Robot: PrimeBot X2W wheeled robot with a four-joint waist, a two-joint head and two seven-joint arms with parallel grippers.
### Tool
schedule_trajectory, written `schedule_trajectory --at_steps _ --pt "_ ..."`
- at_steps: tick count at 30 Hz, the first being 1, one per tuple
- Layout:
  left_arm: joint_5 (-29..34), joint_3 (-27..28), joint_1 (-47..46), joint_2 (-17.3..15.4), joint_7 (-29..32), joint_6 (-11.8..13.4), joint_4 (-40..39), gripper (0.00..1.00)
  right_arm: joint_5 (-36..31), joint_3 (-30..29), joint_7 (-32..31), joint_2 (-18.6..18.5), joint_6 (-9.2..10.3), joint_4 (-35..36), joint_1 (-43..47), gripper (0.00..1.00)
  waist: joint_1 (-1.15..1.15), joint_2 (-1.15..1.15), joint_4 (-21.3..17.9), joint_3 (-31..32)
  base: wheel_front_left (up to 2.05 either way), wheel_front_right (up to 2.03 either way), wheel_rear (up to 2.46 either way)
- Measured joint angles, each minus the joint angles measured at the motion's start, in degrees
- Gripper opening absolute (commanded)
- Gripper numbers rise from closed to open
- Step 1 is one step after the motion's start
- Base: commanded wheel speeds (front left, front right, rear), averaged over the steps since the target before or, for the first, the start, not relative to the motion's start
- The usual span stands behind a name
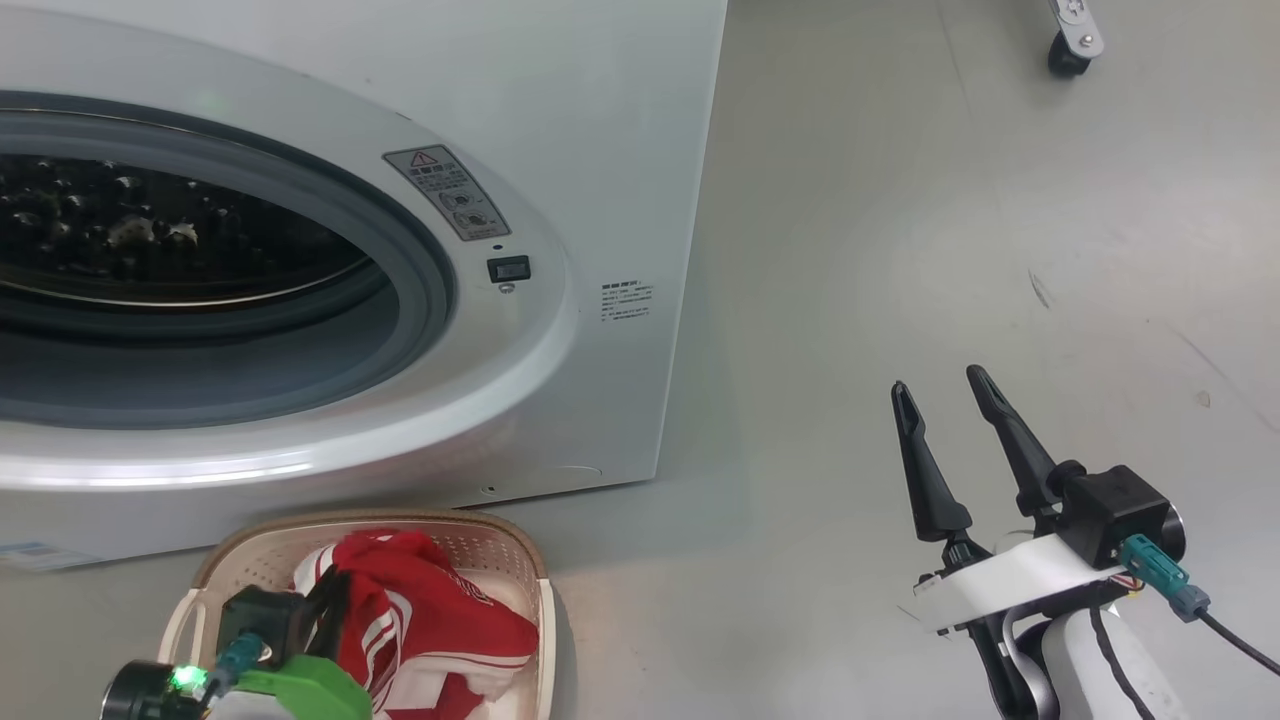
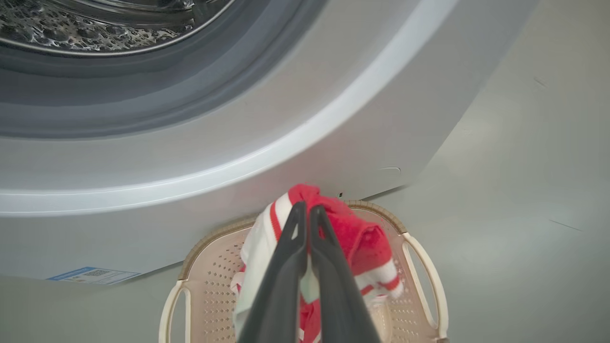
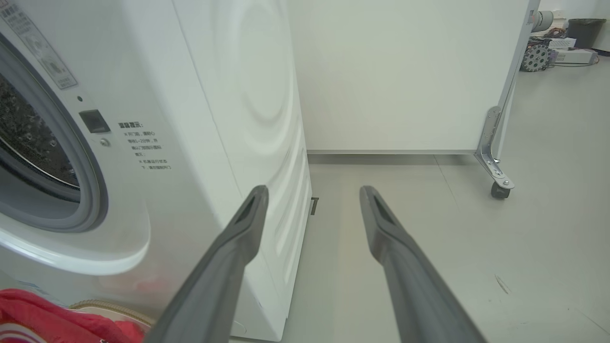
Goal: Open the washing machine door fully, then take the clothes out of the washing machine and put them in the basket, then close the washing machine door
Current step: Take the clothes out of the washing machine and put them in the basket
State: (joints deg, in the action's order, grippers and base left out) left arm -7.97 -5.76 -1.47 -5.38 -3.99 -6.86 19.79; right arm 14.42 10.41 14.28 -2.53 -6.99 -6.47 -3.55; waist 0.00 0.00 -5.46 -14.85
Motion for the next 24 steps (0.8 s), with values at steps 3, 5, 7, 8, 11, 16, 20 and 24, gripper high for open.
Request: schedule_trajectory --at_steps 3,5,7,8,11,16,20,24 --pt "-0.24 0.92 -1.18 0.05 1.83 0.00 3.76 0.00 0.00 -0.01 0.00 0.00 0.00 0.12 -0.73 1.00 0.00 0.00 -0.79 -1.07 0.00 0.00 0.00" --pt "-0.91 2.52 -1.55 0.01 2.79 0.31 6.36 0.00 0.00 -0.05 0.00 0.00 0.00 0.26 -1.14 1.00 0.00 0.00 -1.35 -1.78 0.00 0.00 0.00" --pt "-1.42 3.76 -1.97 -0.04 3.45 1.07 8.60 0.00 0.00 -0.22 0.00 0.00 0.00 0.44 -1.32 1.00 0.00 0.00 -1.91 -2.51 0.00 0.00 0.00" --pt "-1.56 4.14 -2.29 -0.07 3.57 1.37 9.58 0.00 -0.01 -0.35 0.00 -0.05 0.00 0.49 -1.37 1.00 0.00 0.00 -2.17 -2.88 0.00 0.00 0.00" --pt "-1.66 5.21 -3.81 -0.04 3.94 2.33 12.14 0.00 -0.03 -0.89 0.00 -0.48 0.00 0.62 -1.80 1.00 0.00 0.00 -2.87 -4.04 0.00 0.00 0.00" --pt "-2.26 5.80 -7.05 0.13 4.53 3.22 16.52 0.00 -0.58 -2.05 0.00 -1.91 0.00 0.86 -1.90 1.00 0.00 0.00 -3.53 -5.91 0.00 0.00 0.00" --pt "-4.34 7.37 -9.06 0.75 4.94 4.39 20.19 0.00 -0.99 -2.40 0.00 -3.07 0.00 1.24 -1.94 1.00 0.00 0.00 -3.59 -7.08 0.00 0.00 0.00" --pt "-5.31 8.72 -10.68 1.19 4.68 5.58 23.07 0.00 -1.44 -3.14 0.00 -3.96 0.00 1.83 -1.97 1.00 0.00 0.00 -3.27 -7.99 0.00 0.00 0.00"
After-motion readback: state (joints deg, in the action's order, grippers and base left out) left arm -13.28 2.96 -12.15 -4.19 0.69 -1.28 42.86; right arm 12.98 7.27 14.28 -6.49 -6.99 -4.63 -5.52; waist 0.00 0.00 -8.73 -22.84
